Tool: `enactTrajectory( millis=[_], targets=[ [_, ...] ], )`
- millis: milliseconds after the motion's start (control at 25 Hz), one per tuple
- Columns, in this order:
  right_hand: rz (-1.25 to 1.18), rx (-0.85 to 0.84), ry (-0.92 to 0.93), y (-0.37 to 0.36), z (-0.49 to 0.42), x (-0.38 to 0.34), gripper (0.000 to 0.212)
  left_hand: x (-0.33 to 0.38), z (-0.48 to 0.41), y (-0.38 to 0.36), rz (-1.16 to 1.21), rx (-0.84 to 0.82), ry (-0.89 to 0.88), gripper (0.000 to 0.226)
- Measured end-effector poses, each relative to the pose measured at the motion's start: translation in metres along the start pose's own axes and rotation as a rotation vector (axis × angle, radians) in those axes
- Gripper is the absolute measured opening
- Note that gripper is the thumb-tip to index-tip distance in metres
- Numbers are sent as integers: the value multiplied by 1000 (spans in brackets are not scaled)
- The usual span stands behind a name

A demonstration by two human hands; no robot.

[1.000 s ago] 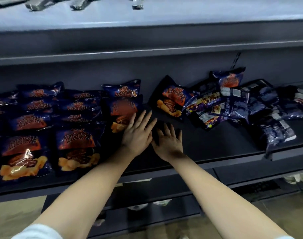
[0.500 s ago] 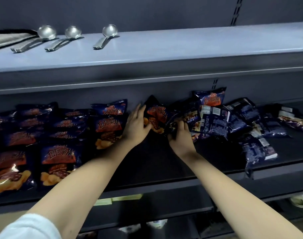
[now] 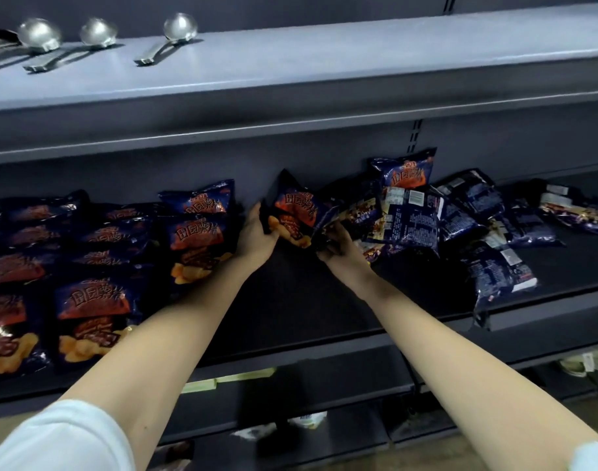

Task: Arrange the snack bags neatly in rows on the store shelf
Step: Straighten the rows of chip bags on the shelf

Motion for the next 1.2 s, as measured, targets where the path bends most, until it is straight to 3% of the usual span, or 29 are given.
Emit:
enactTrajectory(
  millis=[560, 760, 960, 1200],
  targets=[
    [70, -31, -7, -2, -22, 3, 78, -4, -32, -23, 28, -86, 86, 73],
    [-25, -60, 11, -6, -33, 0, 84, 2, -25, -14, 13, -61, 30, 62],
    [-77, 33, 66, -6, -34, -10, 80, 20, -2, 6, 28, -34, -54, 54],
    [-198, 43, 79, -15, -33, -17, 68, 17, 21, 33, 111, 98, -21, 61]
  ],
)
Point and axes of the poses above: each hand's wrist, its own z-axis away from the middle knuckle, its own y-axis out of the back of the hand, x = y × z, the point moved 5 cm from there along -z, towards the middle knuckle, and after that the axes turned 4 degrees about z, right-handed, at the moved point
